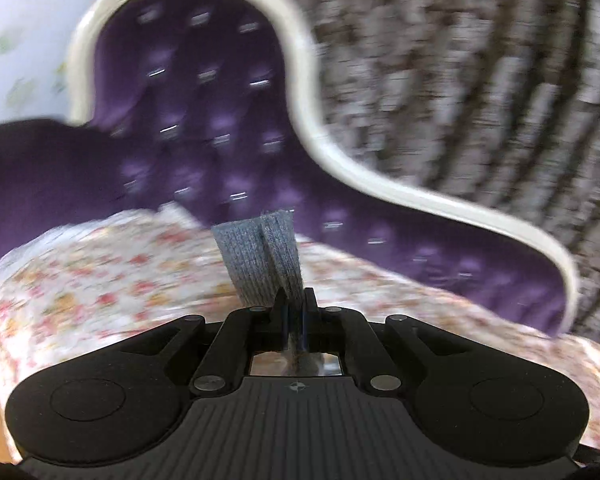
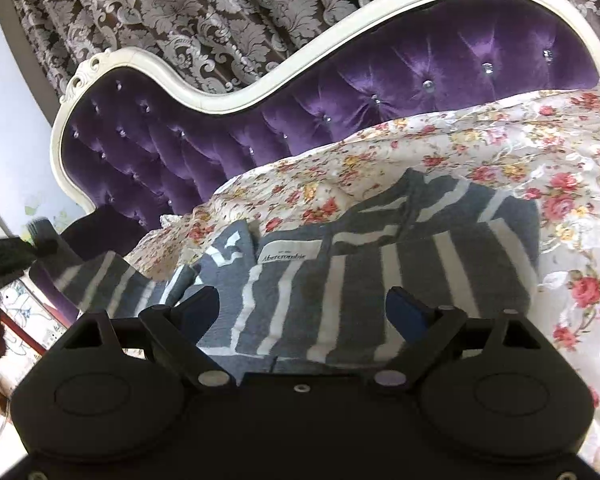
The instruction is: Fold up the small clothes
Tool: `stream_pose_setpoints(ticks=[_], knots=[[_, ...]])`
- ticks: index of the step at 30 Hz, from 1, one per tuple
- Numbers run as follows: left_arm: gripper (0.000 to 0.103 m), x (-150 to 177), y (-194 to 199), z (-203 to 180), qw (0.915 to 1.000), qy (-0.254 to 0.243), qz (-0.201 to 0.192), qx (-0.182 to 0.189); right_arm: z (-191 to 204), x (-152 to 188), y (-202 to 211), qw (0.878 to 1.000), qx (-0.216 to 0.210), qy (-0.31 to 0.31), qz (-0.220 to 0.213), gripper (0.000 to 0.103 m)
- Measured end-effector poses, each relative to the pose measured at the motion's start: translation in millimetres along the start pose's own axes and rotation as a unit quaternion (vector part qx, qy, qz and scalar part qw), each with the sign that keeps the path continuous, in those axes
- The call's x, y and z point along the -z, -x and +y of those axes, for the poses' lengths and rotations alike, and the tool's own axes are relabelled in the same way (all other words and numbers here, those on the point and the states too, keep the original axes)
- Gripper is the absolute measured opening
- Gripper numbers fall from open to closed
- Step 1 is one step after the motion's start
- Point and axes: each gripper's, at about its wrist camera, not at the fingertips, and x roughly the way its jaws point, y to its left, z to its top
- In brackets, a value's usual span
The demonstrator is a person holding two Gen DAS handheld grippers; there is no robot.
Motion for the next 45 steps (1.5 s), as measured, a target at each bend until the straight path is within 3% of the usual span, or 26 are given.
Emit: stream_pose_setpoints(ticks=[10, 19, 23, 29, 33, 40, 45], knots=[[0.005, 27.3, -21.2, -118.8, 0.9927, -0.027, 0.036, 0.112, -21.6, -11.3, 11.6, 0.999, 0.014, -0.039, -0.013, 0.092], [0.007, 76.5, -58.9, -183.0, 0.9846, -0.047, 0.084, 0.146, -39.6, -22.7, 19.8, 0.996, 0.020, -0.077, -0.030, 0.092], [0.030, 84.6, -64.8, -195.1, 0.9787, -0.054, 0.102, 0.170, -47.3, -27.0, 23.1, 0.995, 0.028, -0.091, -0.042, 0.092], [0.039, 82.0, -49.0, -200.6, 0.9726, -0.090, 0.085, 0.197, -54.0, -30.4, 24.5, 0.993, 0.045, -0.097, -0.048, 0.092], [0.045, 82.7, -42.1, -177.4, 0.9790, -0.087, 0.082, 0.165, -53.9, -29.7, 21.8, 0.994, 0.046, -0.094, -0.044, 0.092], [0.046, 108.7, -45.2, -106.4, 0.9870, -0.099, 0.120, 0.039, -46.8, -24.5, 13.3, 0.996, 0.048, -0.070, -0.029, 0.092], [0.047, 124.5, -41.6, -62.5, 0.9865, -0.069, 0.146, 0.023, -37.8, -19.9, 8.0, 0.998, 0.041, -0.037, -0.021, 0.087]])
